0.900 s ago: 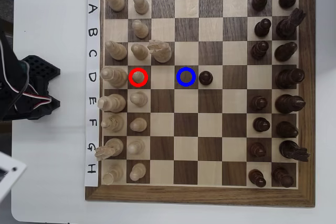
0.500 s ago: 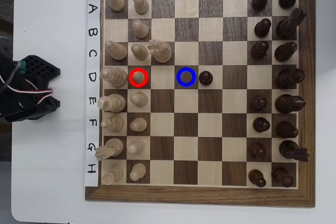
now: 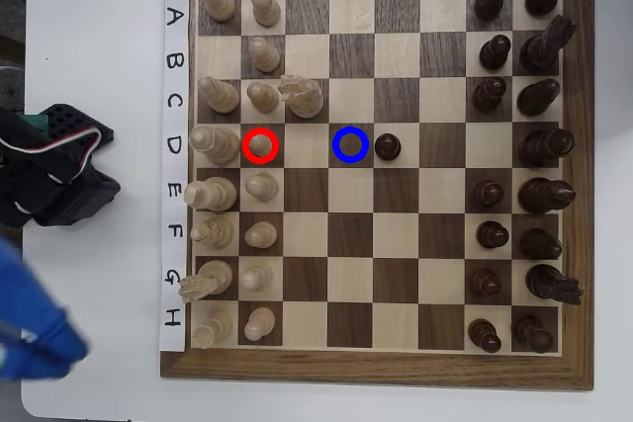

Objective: Move the piece to destination

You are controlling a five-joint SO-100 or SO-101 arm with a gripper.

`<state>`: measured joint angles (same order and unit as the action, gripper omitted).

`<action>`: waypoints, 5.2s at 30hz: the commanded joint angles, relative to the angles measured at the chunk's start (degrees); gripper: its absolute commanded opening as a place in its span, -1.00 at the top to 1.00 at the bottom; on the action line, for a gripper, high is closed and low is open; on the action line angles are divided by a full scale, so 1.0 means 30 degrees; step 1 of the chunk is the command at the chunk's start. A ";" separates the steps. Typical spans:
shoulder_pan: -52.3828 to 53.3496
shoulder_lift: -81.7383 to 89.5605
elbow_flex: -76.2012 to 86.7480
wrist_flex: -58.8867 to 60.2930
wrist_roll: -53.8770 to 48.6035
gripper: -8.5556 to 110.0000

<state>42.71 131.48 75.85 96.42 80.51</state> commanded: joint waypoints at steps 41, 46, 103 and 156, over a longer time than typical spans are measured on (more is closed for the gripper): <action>-1.6494 -0.2695 1.0342 -0.3457 1.4912 0.73; -1.7109 -0.3047 1.0869 -0.3984 1.5557 0.67; -1.7520 -0.5918 1.6875 -0.9873 1.5996 0.63; -1.7344 -0.6240 1.7725 -1.1338 1.5967 0.86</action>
<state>-9.93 112.50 129.20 63.72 100.46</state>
